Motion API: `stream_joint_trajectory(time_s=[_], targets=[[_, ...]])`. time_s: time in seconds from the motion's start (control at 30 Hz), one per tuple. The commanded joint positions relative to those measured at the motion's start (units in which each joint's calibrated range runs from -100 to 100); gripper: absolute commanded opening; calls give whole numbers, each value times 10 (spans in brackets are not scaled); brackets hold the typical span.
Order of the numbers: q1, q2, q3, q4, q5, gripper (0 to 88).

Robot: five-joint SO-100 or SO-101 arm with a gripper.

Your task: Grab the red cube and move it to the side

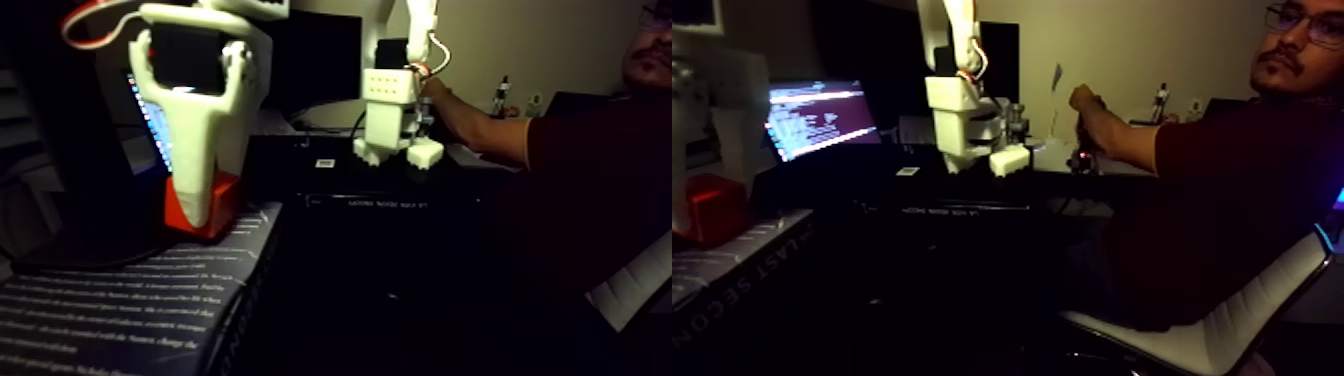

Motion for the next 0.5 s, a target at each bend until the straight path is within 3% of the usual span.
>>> stream_joint_trajectory(time_s=[0.0,0.27,0.37,0.47], targets=[[3,-1,-9,2,2,6],[2,0,-3,4,4,9],[0,0,-2,34,33,18],[0,0,-2,59,58,101]])
